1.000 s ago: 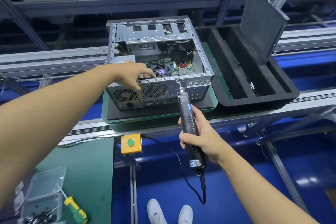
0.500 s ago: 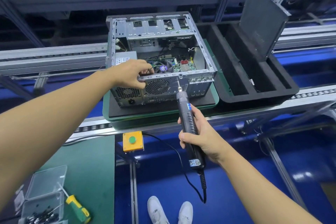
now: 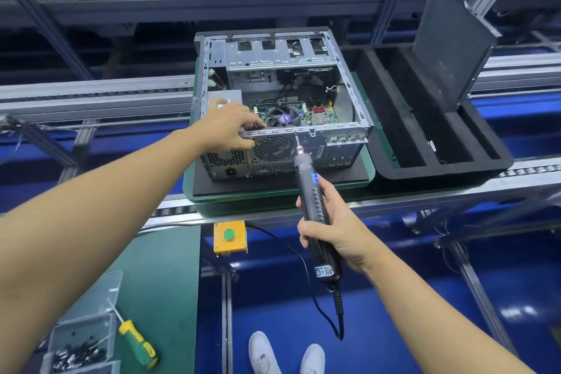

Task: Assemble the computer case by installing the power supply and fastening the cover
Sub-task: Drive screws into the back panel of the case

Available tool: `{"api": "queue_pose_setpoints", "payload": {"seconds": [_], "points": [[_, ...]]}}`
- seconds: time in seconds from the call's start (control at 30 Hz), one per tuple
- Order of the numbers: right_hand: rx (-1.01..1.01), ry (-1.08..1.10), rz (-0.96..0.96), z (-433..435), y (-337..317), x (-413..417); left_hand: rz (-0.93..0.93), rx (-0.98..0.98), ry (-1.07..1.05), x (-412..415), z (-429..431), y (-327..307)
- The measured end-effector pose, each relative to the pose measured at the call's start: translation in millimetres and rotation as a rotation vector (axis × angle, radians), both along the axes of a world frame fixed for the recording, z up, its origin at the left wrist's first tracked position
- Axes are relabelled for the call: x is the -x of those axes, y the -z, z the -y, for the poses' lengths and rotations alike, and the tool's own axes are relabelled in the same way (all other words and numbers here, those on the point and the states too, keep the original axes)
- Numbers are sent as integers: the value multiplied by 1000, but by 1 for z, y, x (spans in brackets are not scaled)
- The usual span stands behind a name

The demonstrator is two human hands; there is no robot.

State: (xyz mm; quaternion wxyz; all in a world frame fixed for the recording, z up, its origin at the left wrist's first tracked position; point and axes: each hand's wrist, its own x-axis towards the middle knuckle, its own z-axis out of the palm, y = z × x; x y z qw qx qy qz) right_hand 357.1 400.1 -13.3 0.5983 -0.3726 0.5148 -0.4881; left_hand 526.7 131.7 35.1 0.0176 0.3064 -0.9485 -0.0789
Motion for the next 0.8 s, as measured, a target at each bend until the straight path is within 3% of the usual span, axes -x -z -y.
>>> {"api": "queue_pose_setpoints", "payload": {"seconds": [0.13, 0.43, 0.63, 0.8], "points": [[0, -13, 2, 3, 3, -2, 53, -27, 0, 1, -1, -7], [-27, -31, 12, 5, 5, -4, -174, -378, -134, -4, 2, -1], [-28, -26, 5, 4, 4, -3, -255, -321, -111, -12, 3, 2], [-30, -39, 14, 5, 7, -5, -197, -91, -25, -8, -7, 6]]}}
